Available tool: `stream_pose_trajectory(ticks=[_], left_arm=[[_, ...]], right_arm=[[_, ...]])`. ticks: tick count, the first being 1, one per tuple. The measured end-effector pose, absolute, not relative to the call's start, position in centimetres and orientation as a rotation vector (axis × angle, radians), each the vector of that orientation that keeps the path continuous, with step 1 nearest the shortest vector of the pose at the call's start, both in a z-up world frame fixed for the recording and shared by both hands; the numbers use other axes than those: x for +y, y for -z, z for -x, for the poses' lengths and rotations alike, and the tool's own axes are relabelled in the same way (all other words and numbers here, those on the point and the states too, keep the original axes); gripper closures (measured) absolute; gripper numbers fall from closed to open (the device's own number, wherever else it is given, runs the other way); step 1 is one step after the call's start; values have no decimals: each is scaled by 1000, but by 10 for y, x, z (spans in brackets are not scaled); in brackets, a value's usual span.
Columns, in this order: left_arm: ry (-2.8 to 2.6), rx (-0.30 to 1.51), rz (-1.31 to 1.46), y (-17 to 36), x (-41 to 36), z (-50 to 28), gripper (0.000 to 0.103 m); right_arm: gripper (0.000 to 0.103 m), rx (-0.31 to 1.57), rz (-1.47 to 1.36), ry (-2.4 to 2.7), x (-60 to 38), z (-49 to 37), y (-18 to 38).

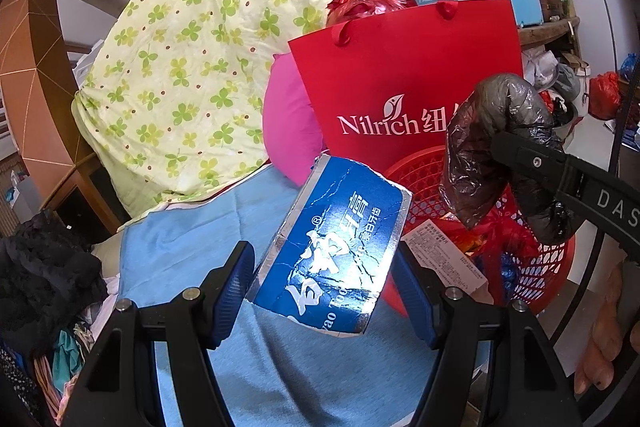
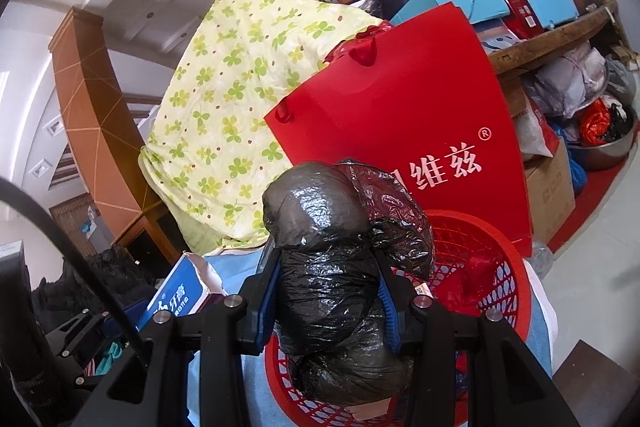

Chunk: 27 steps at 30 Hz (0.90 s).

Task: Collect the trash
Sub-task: 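Lower both held items over the basket opening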

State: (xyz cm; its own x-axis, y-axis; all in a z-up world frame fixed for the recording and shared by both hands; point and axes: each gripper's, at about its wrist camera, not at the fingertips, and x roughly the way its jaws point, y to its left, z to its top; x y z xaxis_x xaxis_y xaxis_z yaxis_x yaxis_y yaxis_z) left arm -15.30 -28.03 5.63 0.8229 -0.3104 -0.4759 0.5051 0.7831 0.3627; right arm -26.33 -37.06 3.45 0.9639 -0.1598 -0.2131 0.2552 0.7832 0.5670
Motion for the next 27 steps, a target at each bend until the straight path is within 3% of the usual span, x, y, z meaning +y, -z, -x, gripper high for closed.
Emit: stream_pose_trajectory(ticks=[27], left_arm=[[534,387,-541,-52,-325,152,32]], right_arm=[[57,110,-782,345,-406,284,-19]])
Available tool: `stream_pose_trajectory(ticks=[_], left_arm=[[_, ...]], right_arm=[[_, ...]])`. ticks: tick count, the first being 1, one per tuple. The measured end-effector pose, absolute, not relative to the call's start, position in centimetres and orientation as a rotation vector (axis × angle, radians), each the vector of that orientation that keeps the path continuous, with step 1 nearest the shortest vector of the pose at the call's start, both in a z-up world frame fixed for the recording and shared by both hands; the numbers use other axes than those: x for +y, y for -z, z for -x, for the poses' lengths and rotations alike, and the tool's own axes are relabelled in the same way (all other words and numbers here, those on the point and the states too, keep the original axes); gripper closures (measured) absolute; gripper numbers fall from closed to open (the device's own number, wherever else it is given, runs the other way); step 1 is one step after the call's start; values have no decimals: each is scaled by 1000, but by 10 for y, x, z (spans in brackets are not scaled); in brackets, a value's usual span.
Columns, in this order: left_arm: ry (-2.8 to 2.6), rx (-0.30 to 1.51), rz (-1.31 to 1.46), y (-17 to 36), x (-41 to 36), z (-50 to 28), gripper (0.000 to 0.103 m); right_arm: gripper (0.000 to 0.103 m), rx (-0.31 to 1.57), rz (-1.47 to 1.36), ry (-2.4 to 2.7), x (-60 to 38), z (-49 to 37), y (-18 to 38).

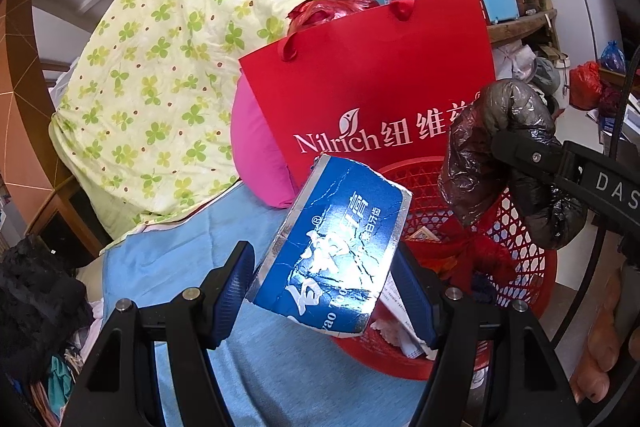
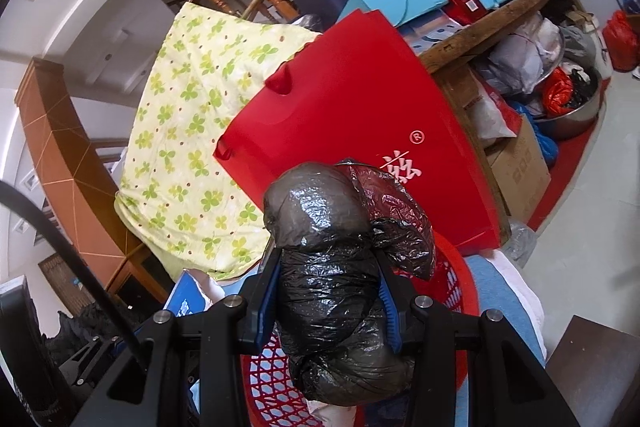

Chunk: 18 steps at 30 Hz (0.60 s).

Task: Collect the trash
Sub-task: 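Lower both held items over the basket opening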

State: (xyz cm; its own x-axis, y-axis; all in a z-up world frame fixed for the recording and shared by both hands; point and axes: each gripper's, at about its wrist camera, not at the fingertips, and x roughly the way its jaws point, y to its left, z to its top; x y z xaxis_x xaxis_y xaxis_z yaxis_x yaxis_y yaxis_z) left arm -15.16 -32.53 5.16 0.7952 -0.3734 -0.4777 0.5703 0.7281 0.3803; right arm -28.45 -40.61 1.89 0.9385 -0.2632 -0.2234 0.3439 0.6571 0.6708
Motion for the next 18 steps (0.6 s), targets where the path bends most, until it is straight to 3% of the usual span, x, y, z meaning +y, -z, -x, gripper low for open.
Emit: stream_pose_trajectory(ticks=[18], left_arm=[[577,407,-553,-43,-347,146,32]], right_arm=[[57,102,-811,407,-418,293,-13]])
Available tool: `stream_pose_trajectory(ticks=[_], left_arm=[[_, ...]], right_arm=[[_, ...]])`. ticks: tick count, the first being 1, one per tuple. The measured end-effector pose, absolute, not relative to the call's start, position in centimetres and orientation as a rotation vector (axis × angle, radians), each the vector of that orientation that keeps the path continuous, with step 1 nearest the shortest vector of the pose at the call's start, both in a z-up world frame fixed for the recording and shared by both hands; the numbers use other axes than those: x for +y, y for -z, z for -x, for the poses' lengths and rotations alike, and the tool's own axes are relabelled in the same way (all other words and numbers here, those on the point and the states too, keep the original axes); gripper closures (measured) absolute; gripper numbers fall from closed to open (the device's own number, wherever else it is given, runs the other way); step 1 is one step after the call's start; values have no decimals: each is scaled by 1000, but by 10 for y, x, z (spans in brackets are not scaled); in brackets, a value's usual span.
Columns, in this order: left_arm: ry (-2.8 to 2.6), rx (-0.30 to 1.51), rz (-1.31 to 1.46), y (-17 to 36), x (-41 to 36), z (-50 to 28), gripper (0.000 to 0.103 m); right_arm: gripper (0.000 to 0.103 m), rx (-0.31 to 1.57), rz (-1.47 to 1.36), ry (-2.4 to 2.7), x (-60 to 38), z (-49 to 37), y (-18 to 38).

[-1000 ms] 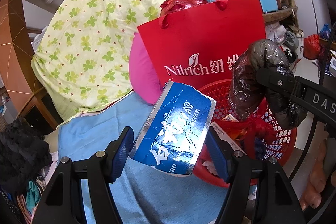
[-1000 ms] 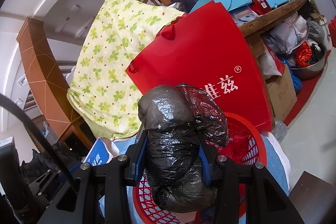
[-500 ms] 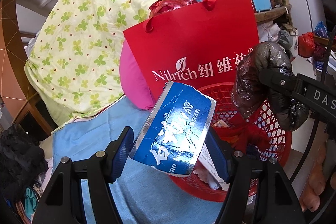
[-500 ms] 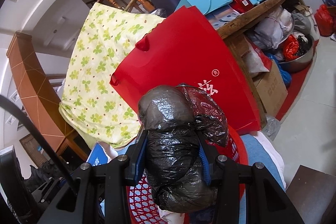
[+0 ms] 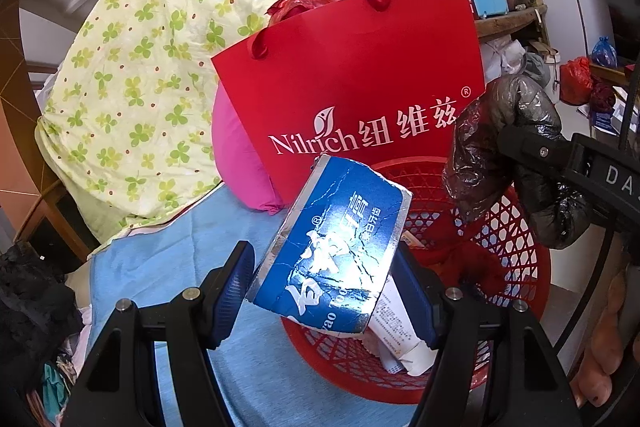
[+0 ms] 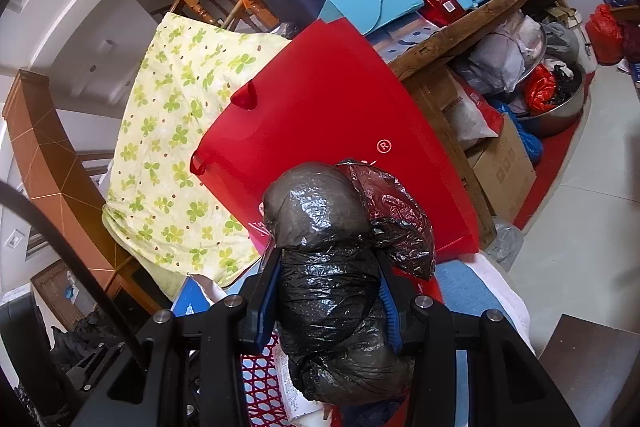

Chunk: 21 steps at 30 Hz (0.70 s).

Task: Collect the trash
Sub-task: 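Lower both held items over the basket opening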

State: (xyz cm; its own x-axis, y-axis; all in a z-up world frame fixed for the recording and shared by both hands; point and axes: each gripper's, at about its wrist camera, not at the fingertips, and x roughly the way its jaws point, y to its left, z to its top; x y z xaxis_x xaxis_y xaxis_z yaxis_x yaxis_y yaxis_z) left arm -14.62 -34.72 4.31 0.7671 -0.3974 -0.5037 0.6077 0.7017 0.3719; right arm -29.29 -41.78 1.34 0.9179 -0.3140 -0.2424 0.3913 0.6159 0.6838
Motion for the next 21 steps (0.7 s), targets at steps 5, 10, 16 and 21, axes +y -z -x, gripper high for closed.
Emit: stream_pose_trajectory(ticks=[5,10,16,21], left_arm=[[586,412,-552,-41,-352,145,32],[593,421,-551,-38,-357,143,32],[600,428,-547,-36,-360,140,32],[605,433,-546,-35,-360,138,32]], right_arm=[[57,99,-814,423,-419,295,-12],[57,98,-809,434,-420,296,-12],[57,98,-812,442,-421,296,-11],[57,103,-802,446,-420,293,-13]])
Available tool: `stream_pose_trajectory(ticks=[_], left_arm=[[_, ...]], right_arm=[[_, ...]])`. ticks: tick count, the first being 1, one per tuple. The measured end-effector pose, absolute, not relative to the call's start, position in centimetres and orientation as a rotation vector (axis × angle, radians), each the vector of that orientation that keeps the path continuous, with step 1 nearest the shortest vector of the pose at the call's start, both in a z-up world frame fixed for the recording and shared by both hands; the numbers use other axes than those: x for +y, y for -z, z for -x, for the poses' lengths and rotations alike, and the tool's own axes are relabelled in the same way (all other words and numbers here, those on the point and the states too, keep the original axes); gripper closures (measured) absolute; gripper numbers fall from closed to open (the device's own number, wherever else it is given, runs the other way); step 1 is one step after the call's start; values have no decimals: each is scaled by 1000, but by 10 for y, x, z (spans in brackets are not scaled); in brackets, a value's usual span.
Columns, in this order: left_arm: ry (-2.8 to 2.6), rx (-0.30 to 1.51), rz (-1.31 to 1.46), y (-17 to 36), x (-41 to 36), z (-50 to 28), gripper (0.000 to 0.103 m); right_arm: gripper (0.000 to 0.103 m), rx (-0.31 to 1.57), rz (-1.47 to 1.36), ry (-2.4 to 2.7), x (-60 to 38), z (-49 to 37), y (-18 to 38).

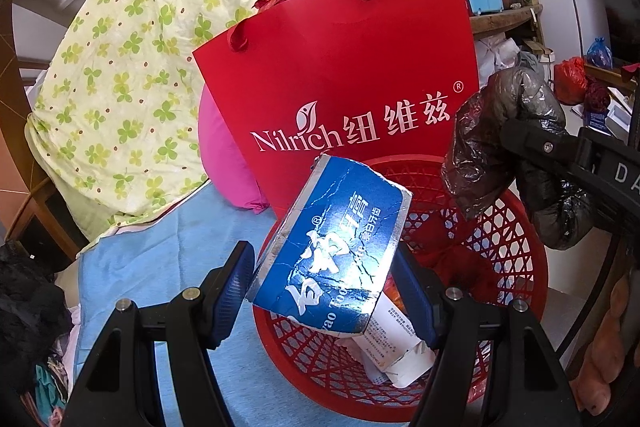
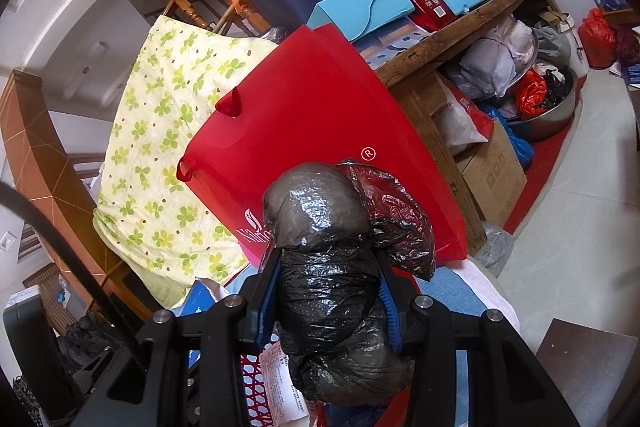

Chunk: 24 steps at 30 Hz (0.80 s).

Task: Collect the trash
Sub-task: 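Lower both held items over the basket opening, then open the left tool to drop the toothpaste box while the right tool drops the black bag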

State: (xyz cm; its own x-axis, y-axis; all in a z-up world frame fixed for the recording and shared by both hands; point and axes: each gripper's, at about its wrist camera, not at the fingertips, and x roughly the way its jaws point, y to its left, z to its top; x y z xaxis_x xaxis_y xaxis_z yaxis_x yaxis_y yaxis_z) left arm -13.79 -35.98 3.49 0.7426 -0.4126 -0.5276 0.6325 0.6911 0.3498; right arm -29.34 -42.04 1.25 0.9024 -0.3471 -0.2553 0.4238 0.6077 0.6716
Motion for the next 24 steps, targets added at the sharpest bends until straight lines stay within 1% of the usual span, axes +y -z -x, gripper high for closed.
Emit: stream_pose_trajectory(ticks=[10,24], left_arm=[[614,454,-524,-33,-360,131,31],[655,467,-449,-30,-356,115,31]], right_arm=[[57,103,-820,433,-423,286,-12],[57,91,-932,377,-430,262,-4]])
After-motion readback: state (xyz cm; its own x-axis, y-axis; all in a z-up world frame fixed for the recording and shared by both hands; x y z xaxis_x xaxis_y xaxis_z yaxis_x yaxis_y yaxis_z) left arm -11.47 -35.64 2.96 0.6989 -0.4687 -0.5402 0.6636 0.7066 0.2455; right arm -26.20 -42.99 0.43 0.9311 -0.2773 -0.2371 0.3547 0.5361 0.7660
